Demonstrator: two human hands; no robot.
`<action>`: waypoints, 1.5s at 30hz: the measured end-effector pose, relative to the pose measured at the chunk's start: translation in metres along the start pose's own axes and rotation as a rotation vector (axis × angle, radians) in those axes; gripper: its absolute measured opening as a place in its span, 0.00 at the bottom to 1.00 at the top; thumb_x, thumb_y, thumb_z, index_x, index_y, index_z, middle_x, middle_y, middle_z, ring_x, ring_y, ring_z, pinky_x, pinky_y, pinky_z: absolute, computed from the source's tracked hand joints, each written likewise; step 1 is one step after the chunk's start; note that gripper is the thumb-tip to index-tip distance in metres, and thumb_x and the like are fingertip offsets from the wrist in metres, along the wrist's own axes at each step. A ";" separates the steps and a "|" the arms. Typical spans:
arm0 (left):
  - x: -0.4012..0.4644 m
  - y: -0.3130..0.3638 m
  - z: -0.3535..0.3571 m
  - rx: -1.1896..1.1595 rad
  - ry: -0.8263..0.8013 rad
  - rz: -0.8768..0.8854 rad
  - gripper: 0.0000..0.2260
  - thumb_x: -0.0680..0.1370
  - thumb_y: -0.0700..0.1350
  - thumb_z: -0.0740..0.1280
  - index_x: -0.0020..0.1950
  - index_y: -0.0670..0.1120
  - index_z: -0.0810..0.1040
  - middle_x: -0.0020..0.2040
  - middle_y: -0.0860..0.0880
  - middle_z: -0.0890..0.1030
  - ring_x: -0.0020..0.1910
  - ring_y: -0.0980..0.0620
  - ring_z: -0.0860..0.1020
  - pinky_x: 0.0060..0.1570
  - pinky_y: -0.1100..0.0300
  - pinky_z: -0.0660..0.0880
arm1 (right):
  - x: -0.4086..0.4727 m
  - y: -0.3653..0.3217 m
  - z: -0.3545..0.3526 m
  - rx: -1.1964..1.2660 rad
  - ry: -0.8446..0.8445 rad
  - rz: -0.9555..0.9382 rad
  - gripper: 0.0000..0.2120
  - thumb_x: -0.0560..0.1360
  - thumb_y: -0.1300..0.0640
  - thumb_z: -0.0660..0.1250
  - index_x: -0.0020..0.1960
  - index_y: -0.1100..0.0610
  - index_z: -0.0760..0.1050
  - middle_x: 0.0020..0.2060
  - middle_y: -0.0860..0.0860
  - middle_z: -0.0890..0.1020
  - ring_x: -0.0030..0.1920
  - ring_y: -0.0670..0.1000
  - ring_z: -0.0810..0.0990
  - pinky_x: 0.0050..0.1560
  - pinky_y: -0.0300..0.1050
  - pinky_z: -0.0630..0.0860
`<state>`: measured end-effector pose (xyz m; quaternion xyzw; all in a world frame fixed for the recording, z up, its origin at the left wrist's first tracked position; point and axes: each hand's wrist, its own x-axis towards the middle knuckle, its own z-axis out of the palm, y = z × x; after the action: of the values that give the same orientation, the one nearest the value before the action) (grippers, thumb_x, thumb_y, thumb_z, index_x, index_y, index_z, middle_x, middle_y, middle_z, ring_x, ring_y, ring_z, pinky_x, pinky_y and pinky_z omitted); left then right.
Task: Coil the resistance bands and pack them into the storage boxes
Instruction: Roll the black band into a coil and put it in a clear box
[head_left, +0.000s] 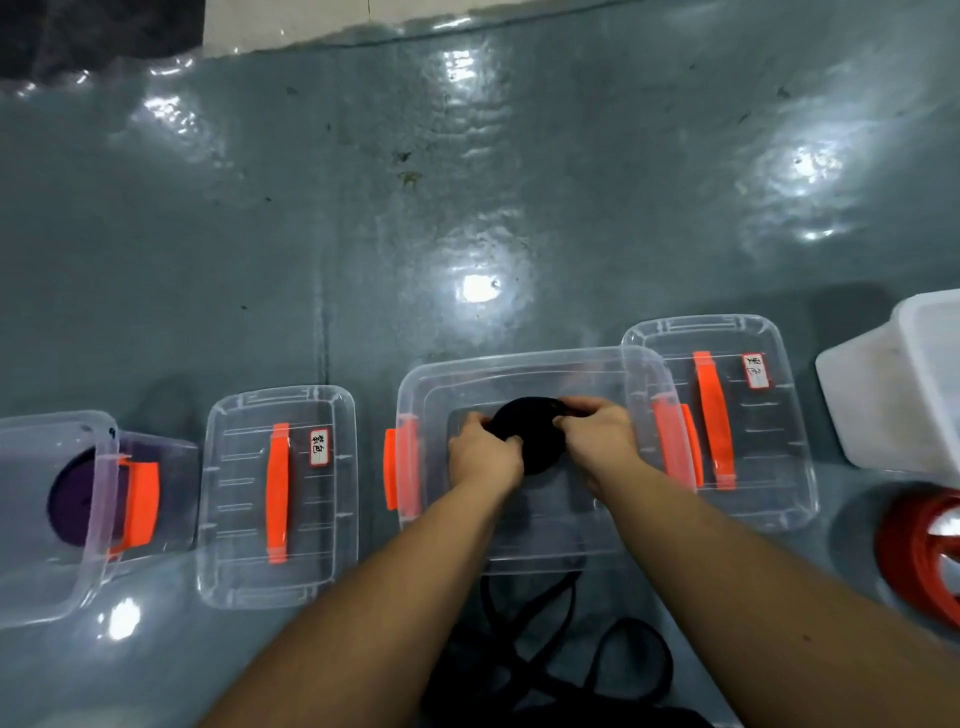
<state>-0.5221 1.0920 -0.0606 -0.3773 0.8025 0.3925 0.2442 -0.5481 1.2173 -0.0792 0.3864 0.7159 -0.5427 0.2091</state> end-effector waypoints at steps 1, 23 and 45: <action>-0.001 0.000 0.000 0.003 0.007 0.007 0.17 0.76 0.46 0.73 0.64 0.47 0.77 0.61 0.42 0.82 0.58 0.41 0.81 0.59 0.51 0.78 | 0.000 0.000 0.000 -0.003 0.013 0.007 0.14 0.72 0.69 0.72 0.54 0.56 0.85 0.48 0.56 0.88 0.49 0.55 0.86 0.57 0.52 0.83; -0.030 0.032 -0.028 0.240 -0.104 -0.023 0.24 0.77 0.47 0.71 0.69 0.38 0.73 0.64 0.39 0.80 0.61 0.40 0.80 0.55 0.52 0.77 | -0.047 -0.040 -0.025 -0.645 -0.178 -0.121 0.15 0.78 0.62 0.63 0.62 0.67 0.78 0.59 0.65 0.82 0.61 0.64 0.81 0.60 0.52 0.80; -0.145 -0.018 -0.107 0.489 0.033 0.546 0.17 0.77 0.48 0.65 0.65 0.51 0.77 0.61 0.49 0.83 0.56 0.45 0.81 0.55 0.53 0.79 | -0.177 -0.025 -0.076 -0.841 -0.094 -0.530 0.05 0.73 0.57 0.65 0.45 0.54 0.80 0.45 0.52 0.85 0.48 0.57 0.82 0.44 0.43 0.75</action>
<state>-0.4316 1.0574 0.0931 -0.0858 0.9476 0.2337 0.2003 -0.4496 1.2285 0.0877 0.0486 0.9360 -0.2586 0.2338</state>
